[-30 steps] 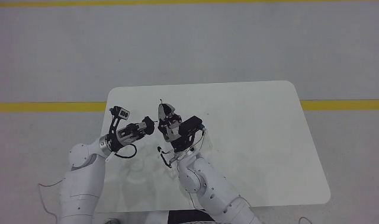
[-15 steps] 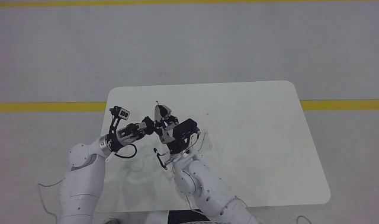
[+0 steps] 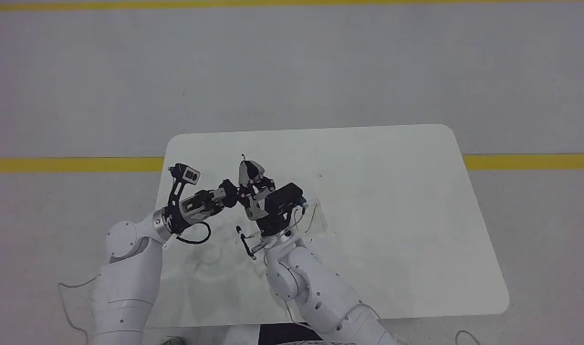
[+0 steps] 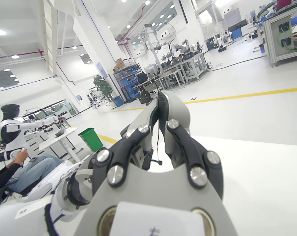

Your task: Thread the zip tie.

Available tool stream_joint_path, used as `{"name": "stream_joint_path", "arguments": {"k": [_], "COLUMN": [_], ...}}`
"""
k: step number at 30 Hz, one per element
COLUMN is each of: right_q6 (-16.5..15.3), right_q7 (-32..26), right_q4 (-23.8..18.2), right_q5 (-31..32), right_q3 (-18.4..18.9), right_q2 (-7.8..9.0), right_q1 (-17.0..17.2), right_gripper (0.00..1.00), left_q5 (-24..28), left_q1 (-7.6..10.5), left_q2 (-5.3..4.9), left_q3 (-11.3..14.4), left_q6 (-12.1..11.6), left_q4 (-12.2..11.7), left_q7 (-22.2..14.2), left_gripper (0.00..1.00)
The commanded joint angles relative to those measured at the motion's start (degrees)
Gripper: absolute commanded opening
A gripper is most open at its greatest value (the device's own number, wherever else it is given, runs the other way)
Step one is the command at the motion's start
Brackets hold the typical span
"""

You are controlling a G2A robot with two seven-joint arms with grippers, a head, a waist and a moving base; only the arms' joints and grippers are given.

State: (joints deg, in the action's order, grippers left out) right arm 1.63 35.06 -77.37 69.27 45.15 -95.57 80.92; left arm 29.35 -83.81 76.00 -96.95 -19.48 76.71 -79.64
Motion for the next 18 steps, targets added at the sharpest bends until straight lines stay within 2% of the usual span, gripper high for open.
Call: {"name": "stream_joint_path", "arguments": {"k": [1, 18], "right_q6": [0.0, 0.1], "right_q7": [0.0, 0.0], "right_q4": [0.1, 0.3], "right_q5": [0.0, -0.1], "right_q3": [0.0, 0.4], "right_q2": [-0.03, -0.08], "right_q1": [0.0, 0.4], "right_gripper": [0.0, 0.0], "left_q5": [0.0, 0.0], "left_q1": [0.0, 0.0], "left_q2": [0.0, 0.0], "left_q3": [0.0, 0.0], "left_q6": [0.0, 0.0], "left_q4": [0.0, 0.0], "left_q7": [0.0, 0.0], "left_gripper": [0.0, 0.0]}}
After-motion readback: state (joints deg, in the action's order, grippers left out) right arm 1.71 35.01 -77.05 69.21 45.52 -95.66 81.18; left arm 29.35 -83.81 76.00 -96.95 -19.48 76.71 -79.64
